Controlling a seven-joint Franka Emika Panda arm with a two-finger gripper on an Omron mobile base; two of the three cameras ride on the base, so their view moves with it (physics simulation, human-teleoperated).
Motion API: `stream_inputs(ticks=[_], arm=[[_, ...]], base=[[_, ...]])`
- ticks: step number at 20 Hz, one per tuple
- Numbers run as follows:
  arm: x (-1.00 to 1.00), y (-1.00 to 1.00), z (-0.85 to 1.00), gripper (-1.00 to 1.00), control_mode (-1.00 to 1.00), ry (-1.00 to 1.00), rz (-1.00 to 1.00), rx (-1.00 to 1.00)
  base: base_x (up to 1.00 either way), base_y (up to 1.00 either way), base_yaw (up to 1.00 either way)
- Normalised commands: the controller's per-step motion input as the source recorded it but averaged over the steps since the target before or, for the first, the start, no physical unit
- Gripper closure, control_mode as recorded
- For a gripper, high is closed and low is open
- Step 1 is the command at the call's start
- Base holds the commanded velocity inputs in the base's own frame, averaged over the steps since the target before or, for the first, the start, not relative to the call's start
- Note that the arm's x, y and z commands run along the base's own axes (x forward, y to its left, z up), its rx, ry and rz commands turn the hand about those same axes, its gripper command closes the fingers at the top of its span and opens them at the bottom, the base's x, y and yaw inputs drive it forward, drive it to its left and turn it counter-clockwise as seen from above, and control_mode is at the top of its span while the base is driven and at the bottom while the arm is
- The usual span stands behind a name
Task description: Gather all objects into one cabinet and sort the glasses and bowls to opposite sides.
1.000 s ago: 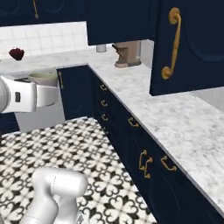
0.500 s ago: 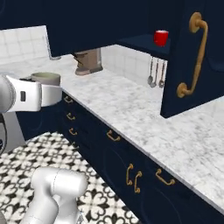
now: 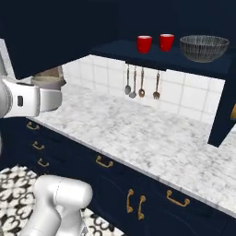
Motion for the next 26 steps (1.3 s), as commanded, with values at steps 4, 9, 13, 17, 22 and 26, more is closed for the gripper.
stream_inputs(ticks=[4, 9, 13, 17, 22, 26], arm=[[0.00, 0.00, 0.00, 1.00, 1.00, 0.00, 0.00, 0.00], [0.00, 0.00, 0.00, 1.00, 1.00, 0.00, 0.00, 0.00], [0.00, 0.00, 0.00, 1.00, 1.00, 0.00, 0.00, 0.00], [0.00, 0.00, 0.00, 1.00, 1.00, 0.00, 0.00, 0.00], [0.00, 0.00, 0.00, 1.00, 1.00, 0.00, 0.00, 0.00], [0.00, 0.00, 0.00, 1.00, 1.00, 0.00, 0.00, 0.00]], base=[[0.56, -0.01, -0.58], [0.38, 0.05, -0.39], [0.41, 0.14, -0.23], [0.45, 0.30, -0.31], [0.15, 0.48, -0.26], [0.08, 0.55, -0.16]])
